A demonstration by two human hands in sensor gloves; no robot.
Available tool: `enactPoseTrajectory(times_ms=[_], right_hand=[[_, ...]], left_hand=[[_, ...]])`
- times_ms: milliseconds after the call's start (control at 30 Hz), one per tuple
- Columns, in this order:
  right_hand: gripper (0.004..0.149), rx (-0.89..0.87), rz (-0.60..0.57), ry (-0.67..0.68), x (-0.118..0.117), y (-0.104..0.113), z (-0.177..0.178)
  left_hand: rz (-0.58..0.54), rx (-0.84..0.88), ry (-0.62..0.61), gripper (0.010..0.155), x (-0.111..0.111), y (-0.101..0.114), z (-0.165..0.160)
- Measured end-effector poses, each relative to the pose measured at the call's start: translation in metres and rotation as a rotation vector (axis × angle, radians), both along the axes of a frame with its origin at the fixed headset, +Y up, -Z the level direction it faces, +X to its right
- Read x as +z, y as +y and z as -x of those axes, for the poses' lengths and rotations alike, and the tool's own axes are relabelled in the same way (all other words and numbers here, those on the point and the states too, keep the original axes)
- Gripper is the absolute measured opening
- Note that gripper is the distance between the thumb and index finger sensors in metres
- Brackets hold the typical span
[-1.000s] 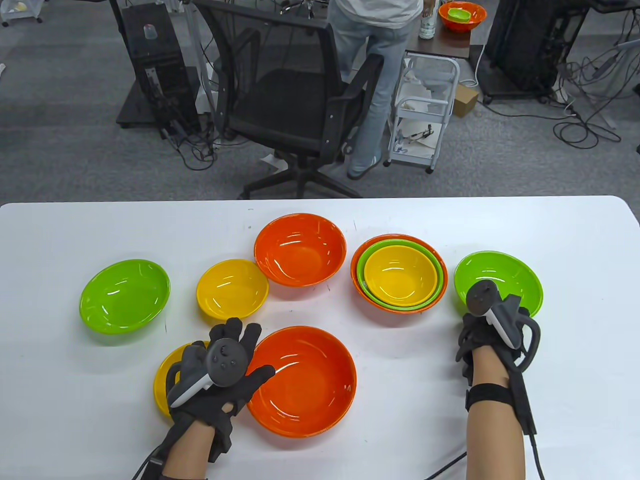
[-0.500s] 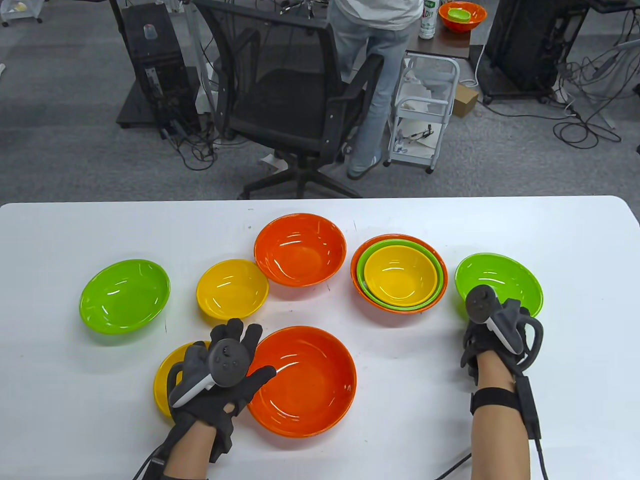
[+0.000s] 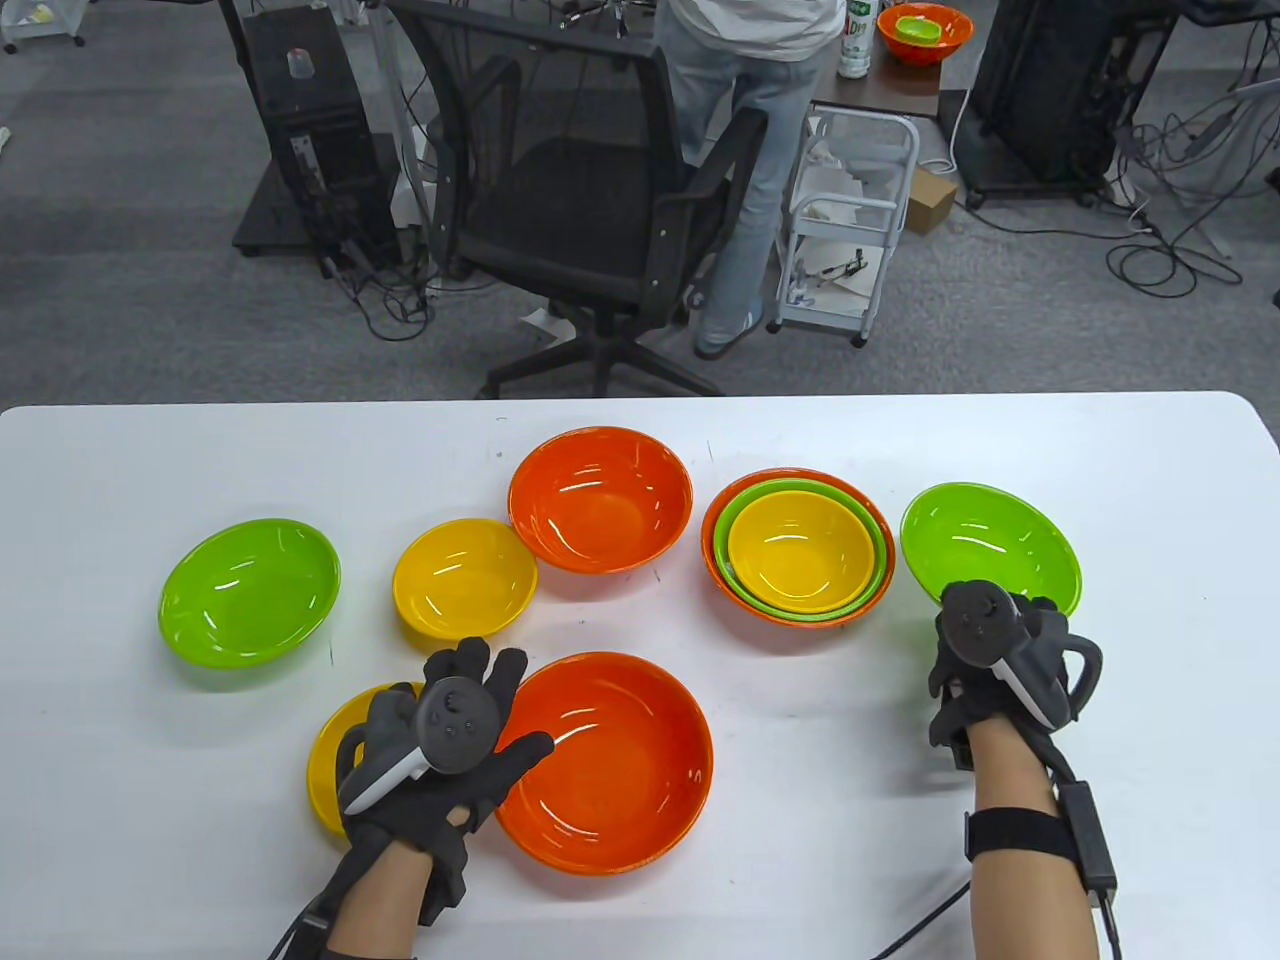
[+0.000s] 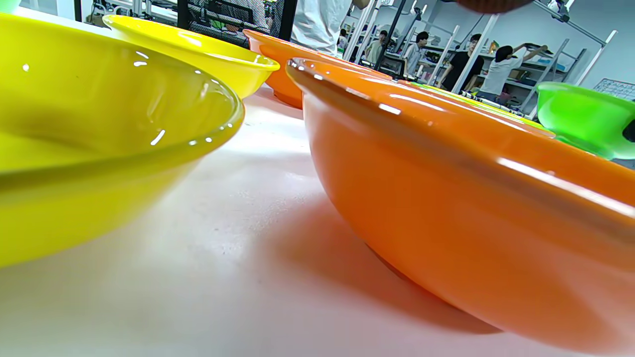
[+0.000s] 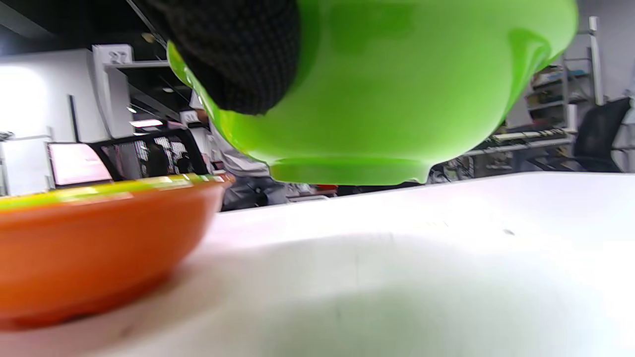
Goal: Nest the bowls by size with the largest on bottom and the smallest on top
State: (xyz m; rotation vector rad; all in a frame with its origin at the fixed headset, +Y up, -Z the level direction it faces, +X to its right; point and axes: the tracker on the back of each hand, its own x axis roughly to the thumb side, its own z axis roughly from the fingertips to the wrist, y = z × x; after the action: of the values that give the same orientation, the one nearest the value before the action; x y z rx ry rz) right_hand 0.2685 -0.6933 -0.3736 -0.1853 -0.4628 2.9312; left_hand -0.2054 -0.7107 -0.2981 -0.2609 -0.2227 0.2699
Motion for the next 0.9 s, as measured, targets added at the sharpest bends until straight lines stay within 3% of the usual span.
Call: enactPoseTrajectory(times_ms=[167,433,900], right_hand=[[0.041,0.024,-0.088,0.152,0.018,0.019,0.02],[0.041,0.111,-0.19,0.416,0.043,0.03,0.059],[0.041,0.16,-0.232,0.789,0.076,0.018,0.128]], left_hand=[[-0.01,-0.004,-0.002,0.084,0.0,0.0,-0.001],[-0.01,0.003,-0.005,0.084,0.0,-0.001,-0.001],[-0.035,0.163,-0.068,0.082,0.004,0.006,-0.011]])
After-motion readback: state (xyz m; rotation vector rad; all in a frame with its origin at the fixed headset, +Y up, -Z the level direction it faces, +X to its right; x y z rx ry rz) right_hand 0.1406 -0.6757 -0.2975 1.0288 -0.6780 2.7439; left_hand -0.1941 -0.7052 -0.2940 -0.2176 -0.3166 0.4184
